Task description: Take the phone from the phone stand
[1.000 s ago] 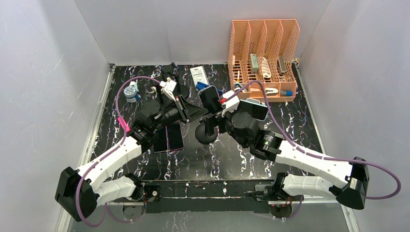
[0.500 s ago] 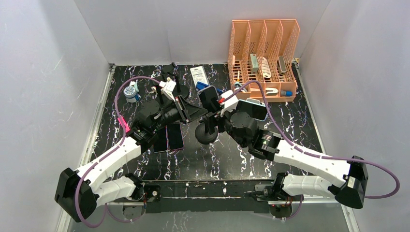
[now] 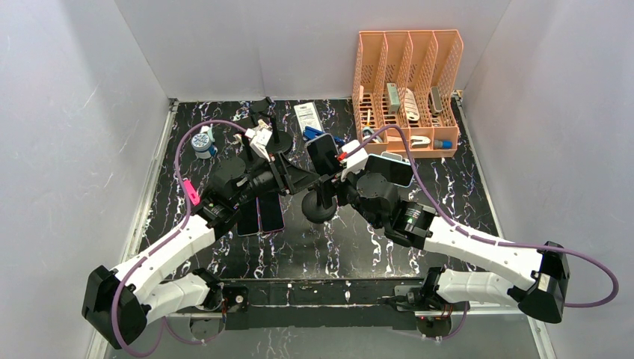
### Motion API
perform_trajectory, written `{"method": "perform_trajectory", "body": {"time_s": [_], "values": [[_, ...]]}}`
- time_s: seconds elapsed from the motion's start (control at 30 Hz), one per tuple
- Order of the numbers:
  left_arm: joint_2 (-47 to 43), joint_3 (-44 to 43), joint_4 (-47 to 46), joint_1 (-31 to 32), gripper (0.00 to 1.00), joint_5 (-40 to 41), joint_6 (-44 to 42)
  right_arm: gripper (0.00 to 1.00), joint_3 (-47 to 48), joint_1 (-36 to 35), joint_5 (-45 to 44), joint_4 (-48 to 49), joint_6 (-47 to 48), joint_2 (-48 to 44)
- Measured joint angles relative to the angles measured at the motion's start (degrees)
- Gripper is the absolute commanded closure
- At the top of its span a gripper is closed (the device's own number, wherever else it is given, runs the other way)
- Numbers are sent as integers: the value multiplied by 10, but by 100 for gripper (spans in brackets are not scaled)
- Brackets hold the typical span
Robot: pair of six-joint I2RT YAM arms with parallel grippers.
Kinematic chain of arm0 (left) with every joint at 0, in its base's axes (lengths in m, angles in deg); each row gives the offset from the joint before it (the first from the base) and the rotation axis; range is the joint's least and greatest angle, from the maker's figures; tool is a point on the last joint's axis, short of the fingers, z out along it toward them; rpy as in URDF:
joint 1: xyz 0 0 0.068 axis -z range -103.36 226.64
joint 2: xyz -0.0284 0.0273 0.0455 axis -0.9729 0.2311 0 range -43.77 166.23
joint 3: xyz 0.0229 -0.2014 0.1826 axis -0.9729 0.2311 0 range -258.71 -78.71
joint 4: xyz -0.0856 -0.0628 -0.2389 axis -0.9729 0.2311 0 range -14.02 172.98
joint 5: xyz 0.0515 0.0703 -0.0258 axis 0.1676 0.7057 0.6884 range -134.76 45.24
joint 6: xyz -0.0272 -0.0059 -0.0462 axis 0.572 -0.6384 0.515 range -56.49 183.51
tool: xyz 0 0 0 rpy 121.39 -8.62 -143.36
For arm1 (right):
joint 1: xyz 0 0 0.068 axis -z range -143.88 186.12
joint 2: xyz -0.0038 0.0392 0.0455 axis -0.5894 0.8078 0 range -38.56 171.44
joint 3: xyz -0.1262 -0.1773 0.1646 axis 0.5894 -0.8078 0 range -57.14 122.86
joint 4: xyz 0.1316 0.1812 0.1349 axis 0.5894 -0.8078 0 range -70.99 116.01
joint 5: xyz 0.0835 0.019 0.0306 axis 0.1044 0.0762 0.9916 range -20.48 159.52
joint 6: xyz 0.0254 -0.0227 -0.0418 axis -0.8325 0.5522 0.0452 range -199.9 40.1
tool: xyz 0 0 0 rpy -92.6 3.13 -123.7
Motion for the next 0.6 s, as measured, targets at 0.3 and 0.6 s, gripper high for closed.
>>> {"method": "perform_trajectory", "body": {"time_s": [0.3,0.6], "values": [[-1,0,5,0,47,-2,-13,57,0,0,2,0,0,0],[8,-3,3,0,62,-12,-17,58,0,0,5,-1,0,0]]}}
